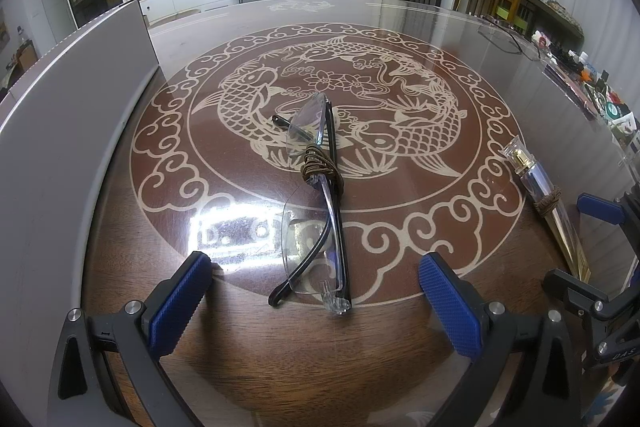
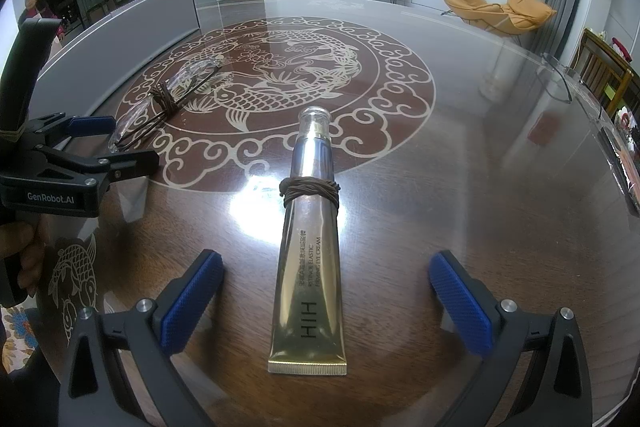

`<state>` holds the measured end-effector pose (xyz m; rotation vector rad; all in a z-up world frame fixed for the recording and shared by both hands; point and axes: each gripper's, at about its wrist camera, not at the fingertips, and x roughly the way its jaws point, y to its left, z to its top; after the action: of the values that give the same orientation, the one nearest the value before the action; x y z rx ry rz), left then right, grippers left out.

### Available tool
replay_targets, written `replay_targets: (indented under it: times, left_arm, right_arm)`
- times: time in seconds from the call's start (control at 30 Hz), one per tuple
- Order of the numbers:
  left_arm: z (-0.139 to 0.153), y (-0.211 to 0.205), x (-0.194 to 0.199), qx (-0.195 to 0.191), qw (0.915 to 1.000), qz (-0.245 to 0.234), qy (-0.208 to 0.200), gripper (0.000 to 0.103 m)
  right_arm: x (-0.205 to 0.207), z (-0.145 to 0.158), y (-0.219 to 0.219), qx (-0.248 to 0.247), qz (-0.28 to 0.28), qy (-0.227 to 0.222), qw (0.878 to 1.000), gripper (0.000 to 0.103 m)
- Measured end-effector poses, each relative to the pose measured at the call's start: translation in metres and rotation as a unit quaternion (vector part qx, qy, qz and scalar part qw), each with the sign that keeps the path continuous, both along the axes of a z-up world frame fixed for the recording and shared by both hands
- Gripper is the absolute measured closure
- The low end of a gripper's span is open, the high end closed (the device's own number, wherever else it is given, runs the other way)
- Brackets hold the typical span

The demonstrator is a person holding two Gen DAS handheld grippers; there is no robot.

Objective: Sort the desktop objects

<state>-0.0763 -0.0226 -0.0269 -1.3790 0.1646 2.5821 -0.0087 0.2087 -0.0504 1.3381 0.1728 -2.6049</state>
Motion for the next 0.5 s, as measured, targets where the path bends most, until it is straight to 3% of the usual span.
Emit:
replay_targets:
  times: [0.13, 0.17, 0.27, 0.3, 0.37, 0.4, 0.43, 0.47, 0.5]
  left_arm:
    - [0.001, 0.004, -0.002, -0.002, 1.0, 0.003, -0.006, 0.0]
    - [0.001, 0.005, -0.005, -0.005, 0.9999, 0.0, -0.014, 0.0]
    - [0.005, 0.012, -0.029, -0.027, 0.9949, -0.019, -0.096, 0.0]
    - [0.005, 0.016, -0.039, -0.034, 0.9922, -0.025, -0.117, 0.0]
    - [0.006, 0.021, -0.045, -0.036, 0.9923, -0.021, -0.116, 0.001]
    - [0.007, 0.022, -0.045, -0.033, 0.9934, -0.021, -0.108, 0.013]
    - [0.011, 0.023, -0.043, -0.029, 0.9949, -0.024, -0.094, 0.023]
    - [0.015, 0.025, -0.04, -0.026, 0.9961, -0.027, -0.08, 0.049]
    - [0.018, 0.025, -0.038, -0.024, 0.9965, -0.03, -0.074, 0.076]
  right_arm:
    - [-0.002, -0.001, -0.002, 0.003, 0.001, -0.01, 1.0, 0.0]
    - [-0.006, 0.0, -0.004, 0.009, 0.008, -0.03, 0.999, 0.0]
    - [-0.034, 0.005, -0.008, 0.028, 0.041, -0.123, 0.991, 0.002]
    - [-0.041, 0.008, -0.007, 0.025, 0.045, -0.136, 0.989, 0.005]
    - [-0.05, 0.013, -0.009, 0.024, 0.056, -0.152, 0.987, 0.03]
    - [-0.053, 0.015, -0.012, 0.04, 0.058, -0.151, 0.986, 0.037]
    - [-0.054, 0.016, -0.015, 0.05, 0.064, -0.15, 0.985, 0.051]
    - [-0.054, 0.018, -0.017, 0.052, 0.071, -0.149, 0.985, 0.073]
    - [-0.055, 0.02, -0.018, 0.056, 0.074, -0.149, 0.985, 0.075]
